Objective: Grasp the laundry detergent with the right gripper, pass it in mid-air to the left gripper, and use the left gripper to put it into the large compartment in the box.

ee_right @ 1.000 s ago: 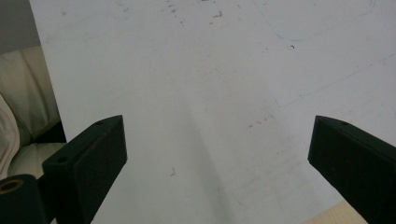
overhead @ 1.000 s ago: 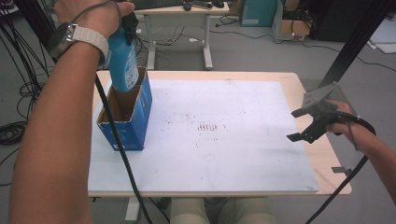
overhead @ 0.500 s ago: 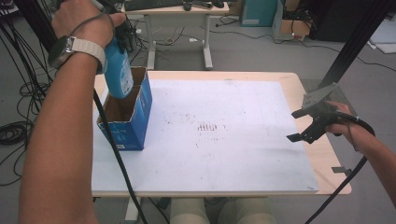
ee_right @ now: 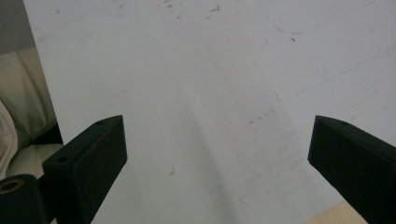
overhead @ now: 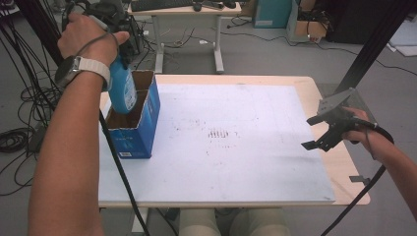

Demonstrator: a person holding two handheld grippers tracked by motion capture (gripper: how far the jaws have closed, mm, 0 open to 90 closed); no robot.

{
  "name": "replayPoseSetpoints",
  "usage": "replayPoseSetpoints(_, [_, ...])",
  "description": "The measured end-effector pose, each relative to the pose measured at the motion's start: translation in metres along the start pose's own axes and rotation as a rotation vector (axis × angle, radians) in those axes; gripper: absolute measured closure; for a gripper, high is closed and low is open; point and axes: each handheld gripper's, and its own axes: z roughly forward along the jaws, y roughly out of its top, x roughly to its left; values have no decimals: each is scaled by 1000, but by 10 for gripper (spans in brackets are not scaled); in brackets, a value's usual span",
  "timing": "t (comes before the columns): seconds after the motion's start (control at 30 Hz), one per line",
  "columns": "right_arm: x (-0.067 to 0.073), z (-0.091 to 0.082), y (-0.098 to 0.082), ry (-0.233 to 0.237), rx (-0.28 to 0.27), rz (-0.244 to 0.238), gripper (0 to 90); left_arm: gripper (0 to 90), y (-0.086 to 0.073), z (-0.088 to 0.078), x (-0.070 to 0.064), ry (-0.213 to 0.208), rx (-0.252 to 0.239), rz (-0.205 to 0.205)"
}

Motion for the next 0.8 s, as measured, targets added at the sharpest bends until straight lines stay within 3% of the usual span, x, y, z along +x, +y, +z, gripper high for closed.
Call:
replayPoseSetpoints(0.47, [0, 0, -1, -3, 8, 13, 46, 376, -8, 33, 6, -14, 9, -14])
replayPoseSetpoints(0.8, [-1, 3, -2, 1, 19, 21, 46, 376, -15, 65, 3, -9, 18, 2])
